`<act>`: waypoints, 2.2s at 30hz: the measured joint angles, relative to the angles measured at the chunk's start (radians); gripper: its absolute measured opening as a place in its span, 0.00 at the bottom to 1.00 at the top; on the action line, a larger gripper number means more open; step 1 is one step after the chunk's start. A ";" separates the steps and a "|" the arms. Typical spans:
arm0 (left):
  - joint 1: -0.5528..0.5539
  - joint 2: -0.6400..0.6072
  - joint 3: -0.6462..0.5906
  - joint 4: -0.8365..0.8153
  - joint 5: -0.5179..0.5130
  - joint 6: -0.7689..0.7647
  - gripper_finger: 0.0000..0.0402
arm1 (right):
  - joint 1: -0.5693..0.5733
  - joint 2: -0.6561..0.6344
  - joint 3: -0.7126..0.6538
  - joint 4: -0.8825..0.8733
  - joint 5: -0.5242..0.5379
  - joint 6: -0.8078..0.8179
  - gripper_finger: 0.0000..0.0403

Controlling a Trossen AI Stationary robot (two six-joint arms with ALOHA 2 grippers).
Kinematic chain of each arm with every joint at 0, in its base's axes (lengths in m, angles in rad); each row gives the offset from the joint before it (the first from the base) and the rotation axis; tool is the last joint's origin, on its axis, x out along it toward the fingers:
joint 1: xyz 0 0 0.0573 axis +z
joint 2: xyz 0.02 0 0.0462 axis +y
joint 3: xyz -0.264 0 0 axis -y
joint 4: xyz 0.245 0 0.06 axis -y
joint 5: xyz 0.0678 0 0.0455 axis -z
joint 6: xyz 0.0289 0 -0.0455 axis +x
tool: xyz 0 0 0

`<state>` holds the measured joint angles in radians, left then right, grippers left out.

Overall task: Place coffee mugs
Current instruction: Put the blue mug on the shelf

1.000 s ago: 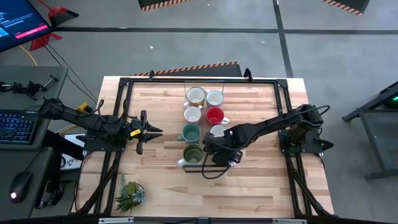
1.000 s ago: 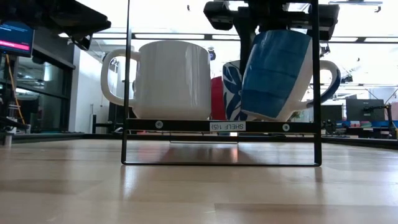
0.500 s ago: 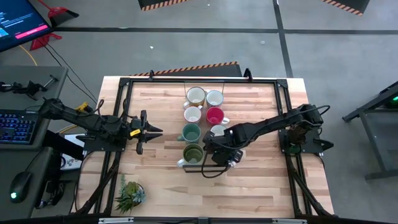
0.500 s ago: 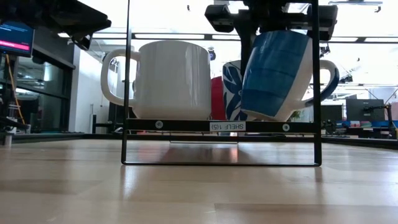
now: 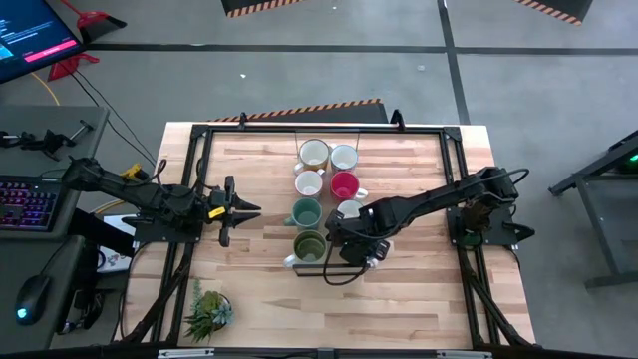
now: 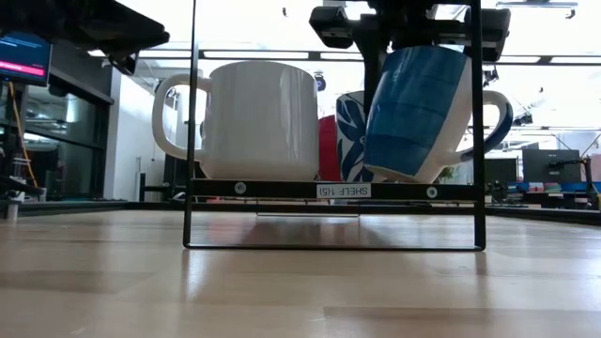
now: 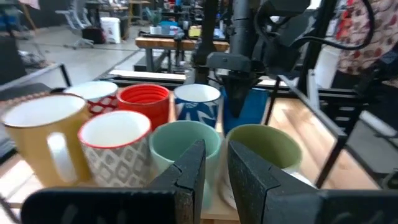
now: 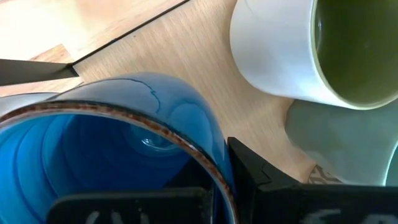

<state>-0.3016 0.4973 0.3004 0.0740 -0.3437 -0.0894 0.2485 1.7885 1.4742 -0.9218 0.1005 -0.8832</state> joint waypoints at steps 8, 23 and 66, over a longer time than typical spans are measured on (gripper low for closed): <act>0.000 0.000 0.000 0.090 -0.068 0.119 0.14 | 0.000 0.000 0.000 0.012 0.000 -0.028 0.03; 0.000 0.000 0.000 0.103 -0.068 0.127 0.14 | 0.000 0.000 0.000 0.022 -0.004 0.015 0.03; 0.000 0.000 0.000 0.103 -0.067 0.117 0.14 | -0.008 0.000 0.000 0.031 -0.052 0.018 0.30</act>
<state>-0.3013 0.4973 0.3004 0.1767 -0.4110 0.0277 0.2402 1.7885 1.4742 -0.8904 0.0481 -0.8649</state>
